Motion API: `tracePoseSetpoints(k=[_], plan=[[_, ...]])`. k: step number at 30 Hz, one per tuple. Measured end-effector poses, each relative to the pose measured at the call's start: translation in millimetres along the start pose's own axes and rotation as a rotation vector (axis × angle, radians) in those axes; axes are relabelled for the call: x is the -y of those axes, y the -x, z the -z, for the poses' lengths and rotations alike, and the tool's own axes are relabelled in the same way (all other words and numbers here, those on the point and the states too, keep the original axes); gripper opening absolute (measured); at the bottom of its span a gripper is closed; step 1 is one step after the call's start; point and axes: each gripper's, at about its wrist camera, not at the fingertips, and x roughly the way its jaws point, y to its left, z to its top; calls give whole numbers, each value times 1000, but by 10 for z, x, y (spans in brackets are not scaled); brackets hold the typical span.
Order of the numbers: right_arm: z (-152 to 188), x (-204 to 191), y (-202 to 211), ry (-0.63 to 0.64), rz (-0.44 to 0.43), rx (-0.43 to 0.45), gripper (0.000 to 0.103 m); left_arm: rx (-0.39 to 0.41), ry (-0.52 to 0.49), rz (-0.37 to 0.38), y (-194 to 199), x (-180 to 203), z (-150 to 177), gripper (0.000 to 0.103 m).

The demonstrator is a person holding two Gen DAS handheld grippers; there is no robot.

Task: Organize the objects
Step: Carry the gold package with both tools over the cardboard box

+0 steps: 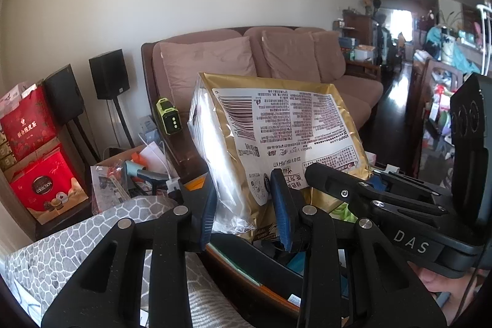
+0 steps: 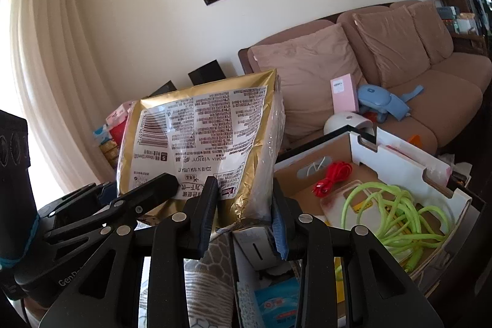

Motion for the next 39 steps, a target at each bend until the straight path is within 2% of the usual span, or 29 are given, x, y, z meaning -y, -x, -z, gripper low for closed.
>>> tracePoseSetpoints(k=[39], plan=[[-60,185,62,-33,45,14,33,-8,-46,30,-167,183,-119,31]])
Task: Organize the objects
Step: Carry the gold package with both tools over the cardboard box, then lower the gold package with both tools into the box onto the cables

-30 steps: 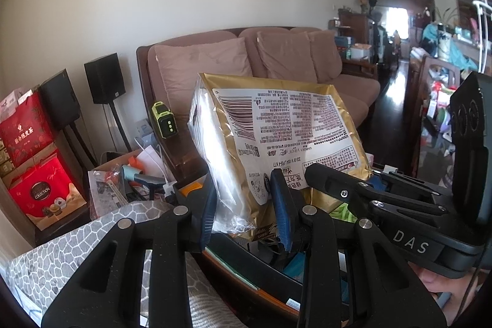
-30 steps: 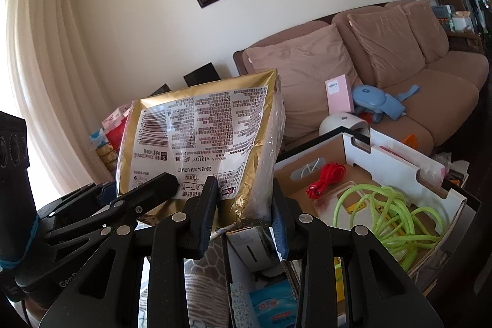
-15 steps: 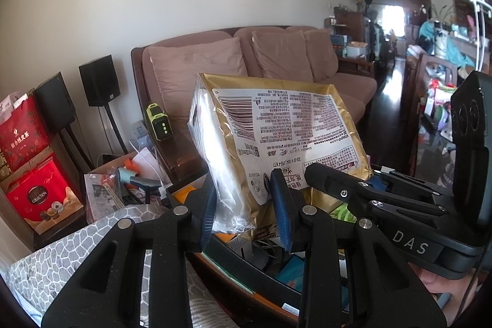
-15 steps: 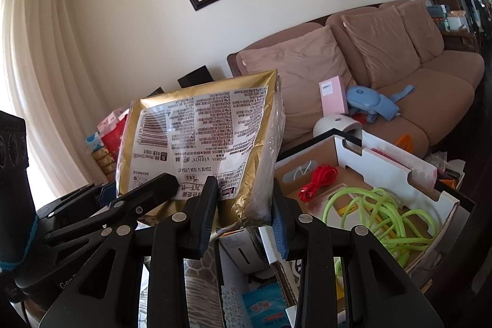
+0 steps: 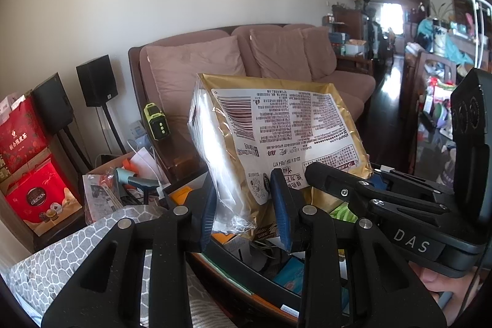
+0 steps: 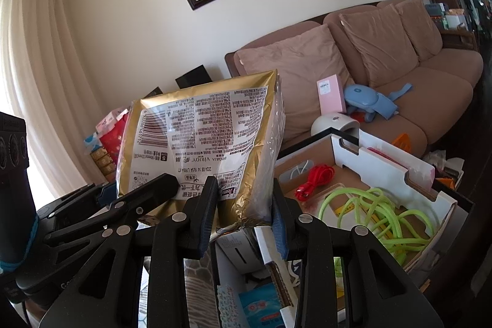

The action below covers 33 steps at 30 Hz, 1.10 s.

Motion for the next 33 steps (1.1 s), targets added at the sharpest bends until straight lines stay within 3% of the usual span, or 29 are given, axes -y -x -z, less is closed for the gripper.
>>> tracePoseSetpoints(k=[33], plan=[[-67,345,1,-70,66,-37,33,-30,-14,56,-345,300,-64,31]])
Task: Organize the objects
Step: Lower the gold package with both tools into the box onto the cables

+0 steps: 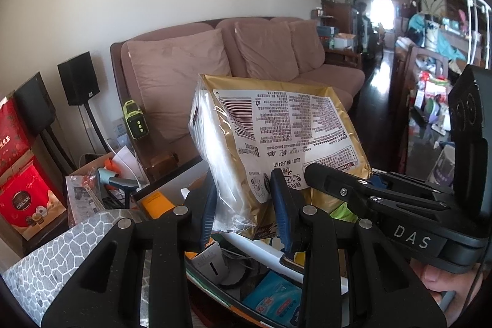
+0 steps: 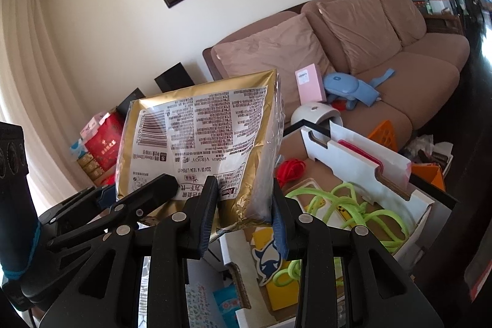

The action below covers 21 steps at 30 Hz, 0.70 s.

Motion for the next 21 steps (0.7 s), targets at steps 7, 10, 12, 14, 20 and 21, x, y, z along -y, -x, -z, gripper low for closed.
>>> tracePoseSetpoints(k=[7,10,12,14,20,21], plan=[[-13,82,-30,-27,18,-10,33,-12,-20,9,-81,62,-16,31],[-24,101,-32,-35,25,-11,33,-17,-18,18,-105,71,-28,31],[-28,116,-34,-40,29,-12,33,-23,-17,23,-122,72,-30,31],[-30,137,-40,-48,34,-16,33,-30,-15,31,-148,72,-30,31],[-30,191,-67,-67,54,-27,33,-51,5,55,-245,51,-33,31],[-35,201,-72,-69,56,-28,33,-53,6,57,-257,52,-34,31]])
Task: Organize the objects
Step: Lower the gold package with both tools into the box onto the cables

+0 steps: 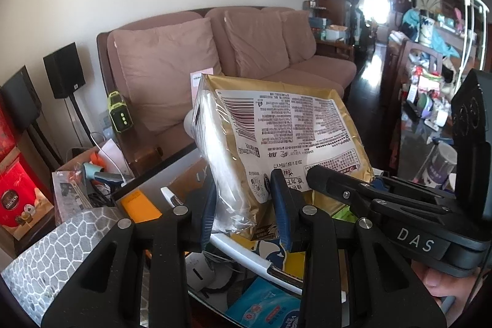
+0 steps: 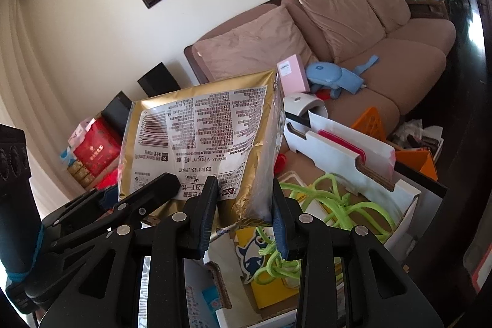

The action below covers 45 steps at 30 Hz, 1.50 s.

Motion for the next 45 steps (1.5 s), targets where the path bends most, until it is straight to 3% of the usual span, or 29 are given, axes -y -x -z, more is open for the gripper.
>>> tracePoseSetpoints(k=[45], plan=[[26,219,-76,-79,71,-48,34,-80,-32,58,-330,123,-91,34]])
